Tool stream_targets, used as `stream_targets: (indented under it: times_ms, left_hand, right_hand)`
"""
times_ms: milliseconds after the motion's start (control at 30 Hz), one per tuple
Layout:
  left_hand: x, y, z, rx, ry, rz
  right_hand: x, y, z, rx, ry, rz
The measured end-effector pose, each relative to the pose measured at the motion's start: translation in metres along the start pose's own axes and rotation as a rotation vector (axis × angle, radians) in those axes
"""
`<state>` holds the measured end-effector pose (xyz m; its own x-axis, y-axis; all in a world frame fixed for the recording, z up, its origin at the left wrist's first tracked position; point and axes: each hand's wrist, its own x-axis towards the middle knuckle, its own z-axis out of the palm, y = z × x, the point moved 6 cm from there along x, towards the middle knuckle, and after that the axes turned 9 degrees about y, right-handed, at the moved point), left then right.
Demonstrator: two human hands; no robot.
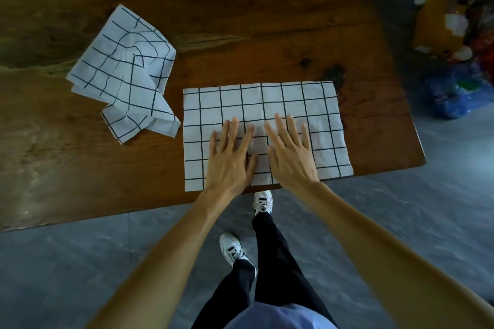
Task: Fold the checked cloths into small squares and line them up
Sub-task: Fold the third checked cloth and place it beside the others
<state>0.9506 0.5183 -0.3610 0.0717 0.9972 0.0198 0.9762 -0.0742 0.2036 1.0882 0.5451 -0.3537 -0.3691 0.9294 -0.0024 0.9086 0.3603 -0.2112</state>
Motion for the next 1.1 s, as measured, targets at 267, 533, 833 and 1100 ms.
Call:
stream_targets:
  times_ms: [267, 533, 833, 1100]
  left_hand:
    - [-0.019, -0.038, -0.007, 0.033, 0.004, -0.107]
    - [-0.021, -0.029, -0.018, 0.06, -0.019, -0.111]
    - [0.002, 0.045, 0.005, 0.033, -0.073, 0.022]
    - [-0.027, -0.025, -0.008, 0.058, -0.04, -0.08]
  right_hand:
    - [-0.017, 0.048, -0.002, -0.03, -0.016, 0.079]
    - [-0.023, 0.059, -0.004, -0.045, -0.063, 0.108]
    - [-0.023, 0.059, -0.005, -0.036, -0.031, 0.104]
    - [-0.025, 0.059, -0.005, -0.029, -0.04, 0.099]
